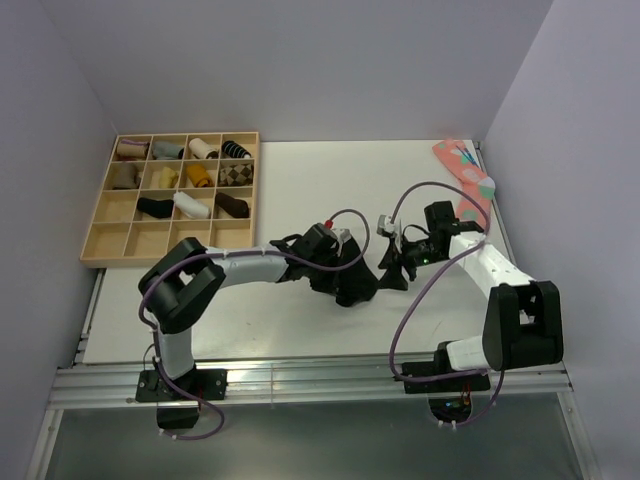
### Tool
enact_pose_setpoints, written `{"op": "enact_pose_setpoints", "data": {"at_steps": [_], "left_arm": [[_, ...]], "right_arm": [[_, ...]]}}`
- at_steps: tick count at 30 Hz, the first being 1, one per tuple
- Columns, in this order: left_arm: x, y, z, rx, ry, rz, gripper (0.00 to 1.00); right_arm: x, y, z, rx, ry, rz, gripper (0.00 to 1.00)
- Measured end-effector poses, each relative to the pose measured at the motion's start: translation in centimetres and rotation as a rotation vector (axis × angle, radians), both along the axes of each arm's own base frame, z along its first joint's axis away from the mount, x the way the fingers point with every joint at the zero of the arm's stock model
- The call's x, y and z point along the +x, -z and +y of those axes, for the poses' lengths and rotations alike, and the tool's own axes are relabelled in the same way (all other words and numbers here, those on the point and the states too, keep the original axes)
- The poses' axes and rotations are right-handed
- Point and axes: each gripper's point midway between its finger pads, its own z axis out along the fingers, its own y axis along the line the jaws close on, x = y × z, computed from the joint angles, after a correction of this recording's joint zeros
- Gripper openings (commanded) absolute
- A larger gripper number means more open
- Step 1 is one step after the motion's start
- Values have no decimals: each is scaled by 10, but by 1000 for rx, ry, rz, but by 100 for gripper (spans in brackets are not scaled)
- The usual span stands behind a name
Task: Roll the socks
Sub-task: Roll the sock at the center of the board.
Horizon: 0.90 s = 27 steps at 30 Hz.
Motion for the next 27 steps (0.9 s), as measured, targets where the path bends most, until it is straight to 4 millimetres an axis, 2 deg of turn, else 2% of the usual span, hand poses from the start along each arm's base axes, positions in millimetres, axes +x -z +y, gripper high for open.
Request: {"op": "enact_pose_setpoints", "data": {"at_steps": [8, 17, 21, 27], "left_arm": [[5, -10, -14, -31, 12, 85, 0], [-1, -5, -18, -45, 26, 156, 0], [-3, -8, -19, -59, 34, 169, 0], [-5, -9, -19, -70, 43, 182, 0]], "right_arm": [[-31, 32, 16, -92, -81, -11, 68], [-13, 40, 20, -136, -51, -99, 67], [-18, 50, 23, -164, -66, -116, 67], [-19, 51, 25, -173, -81, -133, 66]]}}
